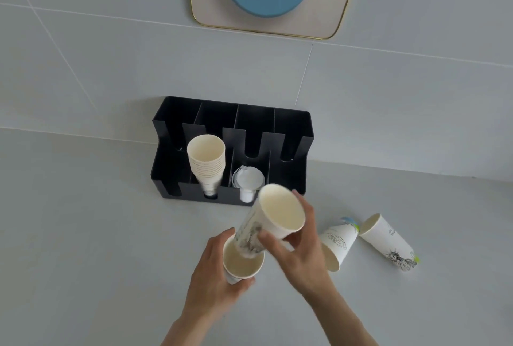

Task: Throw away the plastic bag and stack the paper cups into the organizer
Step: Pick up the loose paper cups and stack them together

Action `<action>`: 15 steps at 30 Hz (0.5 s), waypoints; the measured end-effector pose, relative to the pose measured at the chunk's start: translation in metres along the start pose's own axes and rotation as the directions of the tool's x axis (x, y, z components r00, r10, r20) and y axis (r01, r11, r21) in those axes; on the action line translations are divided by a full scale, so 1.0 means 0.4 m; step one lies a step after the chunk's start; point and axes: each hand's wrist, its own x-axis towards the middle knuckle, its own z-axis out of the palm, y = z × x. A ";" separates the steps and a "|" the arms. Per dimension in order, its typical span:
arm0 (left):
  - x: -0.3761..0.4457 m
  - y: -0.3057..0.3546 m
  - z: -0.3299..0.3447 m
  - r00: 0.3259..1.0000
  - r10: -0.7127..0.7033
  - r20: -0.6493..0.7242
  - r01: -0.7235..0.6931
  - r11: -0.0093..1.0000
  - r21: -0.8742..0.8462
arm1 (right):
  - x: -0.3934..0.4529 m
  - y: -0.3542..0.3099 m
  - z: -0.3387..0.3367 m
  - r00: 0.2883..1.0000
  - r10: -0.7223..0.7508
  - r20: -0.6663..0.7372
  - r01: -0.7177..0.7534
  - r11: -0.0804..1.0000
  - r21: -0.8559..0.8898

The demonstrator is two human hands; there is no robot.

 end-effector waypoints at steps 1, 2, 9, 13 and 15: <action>0.001 0.003 0.005 1.000 0.001 0.005 -0.001 1.000 -0.007 | -0.015 0.013 0.008 0.999 -0.018 0.028 0.021 0.995 -0.094; 0.001 0.007 0.010 1.000 0.005 0.006 -0.005 1.000 -0.013 | -0.029 0.027 0.015 0.998 -0.026 0.053 0.036 0.982 -0.188; 0.010 0.020 0.023 0.999 0.016 0.051 -0.016 1.000 0.002 | -0.074 0.117 0.006 0.974 0.030 0.225 0.096 0.843 -0.528; 0.009 0.028 0.027 0.997 0.066 0.041 -0.066 0.998 0.001 | -0.069 0.121 -0.042 0.998 0.005 0.067 0.029 0.867 -0.497; 0.010 0.027 0.031 0.997 0.075 0.036 -0.076 0.997 0.021 | -0.053 0.132 -0.082 0.987 -0.109 -0.121 0.025 0.836 -0.549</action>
